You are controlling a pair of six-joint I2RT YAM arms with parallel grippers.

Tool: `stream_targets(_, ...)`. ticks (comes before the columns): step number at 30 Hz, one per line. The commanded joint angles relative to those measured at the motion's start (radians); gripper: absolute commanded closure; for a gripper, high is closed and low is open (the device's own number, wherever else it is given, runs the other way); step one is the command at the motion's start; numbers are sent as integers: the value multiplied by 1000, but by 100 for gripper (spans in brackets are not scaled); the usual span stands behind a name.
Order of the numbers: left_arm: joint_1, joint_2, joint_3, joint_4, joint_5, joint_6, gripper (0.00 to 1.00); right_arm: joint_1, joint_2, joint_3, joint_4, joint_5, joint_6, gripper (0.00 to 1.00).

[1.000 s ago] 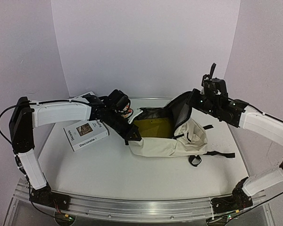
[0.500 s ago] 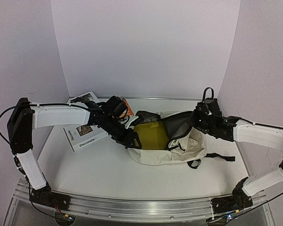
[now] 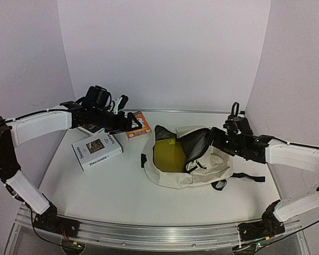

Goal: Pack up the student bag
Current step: Pick up the book at the corner of the board.

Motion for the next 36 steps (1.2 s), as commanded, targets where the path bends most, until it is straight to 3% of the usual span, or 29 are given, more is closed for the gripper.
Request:
stream_targets(1,87,-46,-24,62,-35,-78,15,1,-124,16,23,-196,-148,8)
stream_targets(3,148,-38,-26,63,-39,-115,14,1,-174,26,6,-279,-184,2)
stream_targets(9,301,-40,-77,119,-99,-215,14,1,-252,54,-9,-303,-190,2)
stream_targets(17,543,23,-217,400,-87,-424,14,0,-235,118,2,-301,-204,2)
stream_targets(27,654,243,-178,508,-85,-493,17,0,-260,111,5,-289,-180,2)
stream_targets(33,661,317,-133,507,-79,-475,18,0,-278,108,5,-271,-173,2)
stream_targets(36,672,361,-111,508,-65,-475,25,1,-277,110,3,-269,-174,2)
